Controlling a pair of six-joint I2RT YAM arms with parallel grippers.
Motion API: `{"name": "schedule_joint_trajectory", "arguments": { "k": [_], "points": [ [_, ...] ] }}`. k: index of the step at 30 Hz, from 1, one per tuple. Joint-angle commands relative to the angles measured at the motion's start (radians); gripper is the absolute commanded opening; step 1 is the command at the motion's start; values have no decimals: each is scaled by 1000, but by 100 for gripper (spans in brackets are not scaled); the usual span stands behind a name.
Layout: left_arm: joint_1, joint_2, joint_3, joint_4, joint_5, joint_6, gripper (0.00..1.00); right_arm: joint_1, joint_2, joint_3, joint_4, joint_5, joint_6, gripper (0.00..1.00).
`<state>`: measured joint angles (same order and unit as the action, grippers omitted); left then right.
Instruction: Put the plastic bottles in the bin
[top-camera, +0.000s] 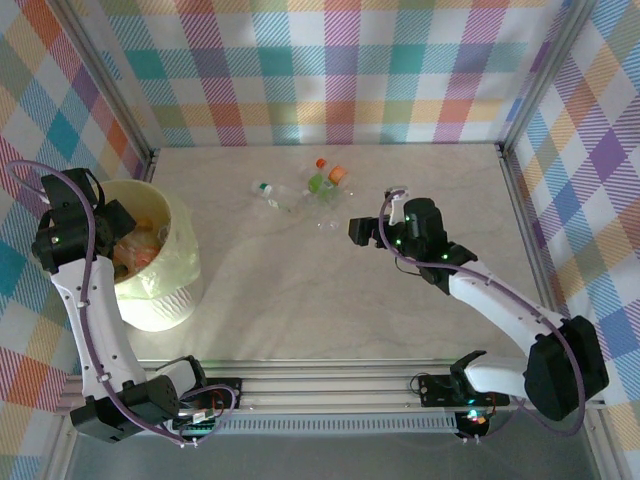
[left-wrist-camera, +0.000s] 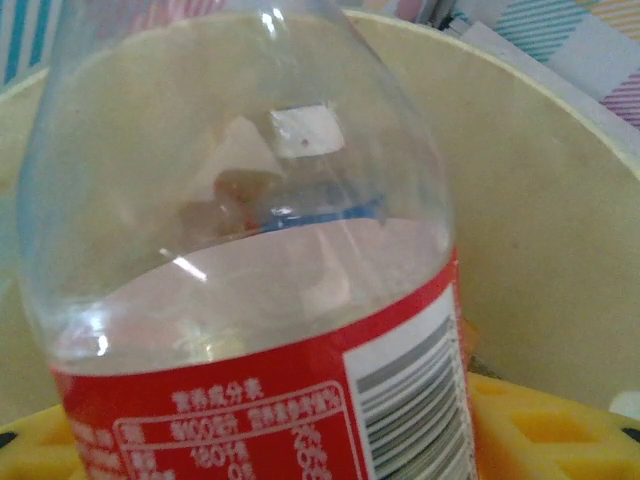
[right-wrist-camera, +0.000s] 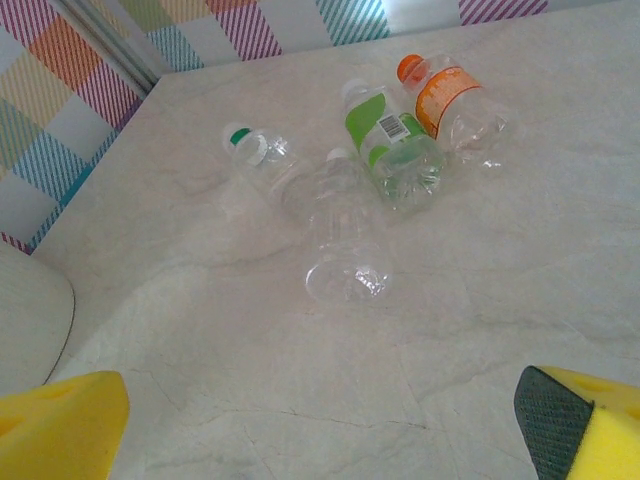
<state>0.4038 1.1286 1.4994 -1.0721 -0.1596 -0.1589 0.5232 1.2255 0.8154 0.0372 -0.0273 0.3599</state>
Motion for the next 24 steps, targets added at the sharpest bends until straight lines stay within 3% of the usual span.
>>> {"name": "schedule_joint_trajectory", "arguments": {
  "k": [1,9,17,24],
  "points": [
    [10,-2,3,-52,40,37,61,-3,16,39,33,-27,20,100],
    [10,9,25,-88,15,23,77,-2,58,63,41,-49,43,100],
    [9,9,47,-102,31,7,85,-3,71,67,40,-51,50,100],
    [10,-10,74,-100,143,-8,96,-3,78,70,36,-48,58,100]
  ]
}}
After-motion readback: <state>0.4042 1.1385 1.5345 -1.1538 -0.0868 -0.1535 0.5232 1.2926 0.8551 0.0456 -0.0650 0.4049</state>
